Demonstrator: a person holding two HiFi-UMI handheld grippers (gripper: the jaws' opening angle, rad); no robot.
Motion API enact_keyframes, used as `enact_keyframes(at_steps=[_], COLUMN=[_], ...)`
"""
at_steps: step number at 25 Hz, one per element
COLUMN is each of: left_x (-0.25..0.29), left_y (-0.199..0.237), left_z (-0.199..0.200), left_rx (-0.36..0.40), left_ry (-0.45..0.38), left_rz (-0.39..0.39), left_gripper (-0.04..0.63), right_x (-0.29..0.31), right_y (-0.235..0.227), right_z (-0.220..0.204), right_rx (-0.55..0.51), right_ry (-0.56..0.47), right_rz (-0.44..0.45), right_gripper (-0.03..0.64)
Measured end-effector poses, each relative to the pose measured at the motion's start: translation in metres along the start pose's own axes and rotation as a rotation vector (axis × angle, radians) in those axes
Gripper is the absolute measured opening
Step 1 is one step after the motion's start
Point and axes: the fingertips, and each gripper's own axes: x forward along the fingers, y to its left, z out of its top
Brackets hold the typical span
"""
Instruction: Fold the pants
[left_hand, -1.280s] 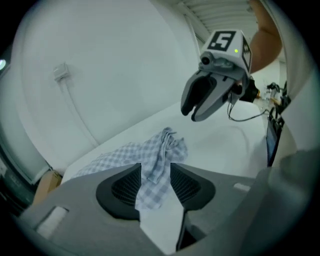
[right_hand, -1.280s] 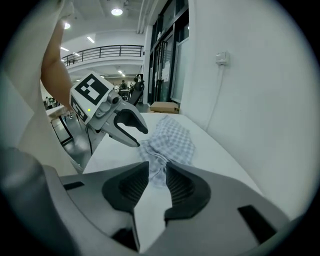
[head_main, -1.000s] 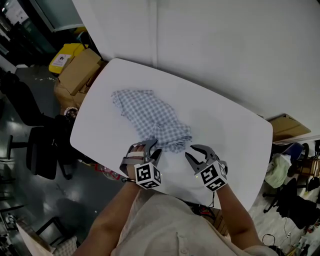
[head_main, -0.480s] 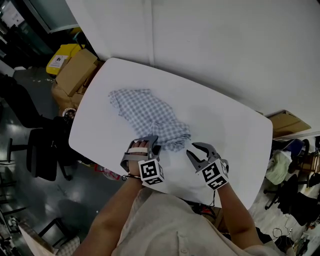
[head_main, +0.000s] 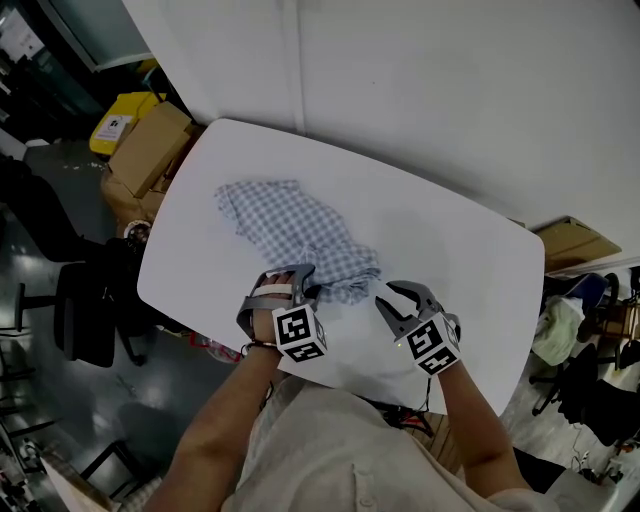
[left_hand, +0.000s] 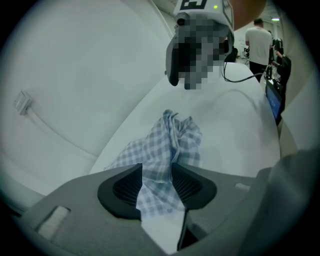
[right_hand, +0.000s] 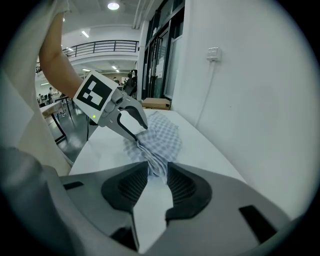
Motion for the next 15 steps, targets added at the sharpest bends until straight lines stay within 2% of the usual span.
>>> enact_keyframes(at_steps=[4,9,12,15], left_x=[0.007,0.01,0.01,0.005], left_y=[-0.011,-0.011,-0.008,-0.004], left_z=[-0.002,-0.006,-0.005,-0.003], left_rx=[0.047,0.036,0.001,-0.038], left_ry=[0.013,0.014,0.007,-0.01], left_rz=[-0.055,-0.062,-0.081,-0.095], left_gripper=[0.187,0.035,0.031,0.029], right_x=[0.005,0.012,0.018,0.029], right_y=[0.001,-0.004,-0.01,-0.016], right_z=[-0.008,-0.017,-0.024,-0.031], right_rx=[-0.003,-0.047,-0.135,-0.294], right_ry=[0.034,0.079,0.128,0.193], right_rz=[0.025,0.028,0.023,0.006], right_gripper=[0.141,0.164,0.196,0.207])
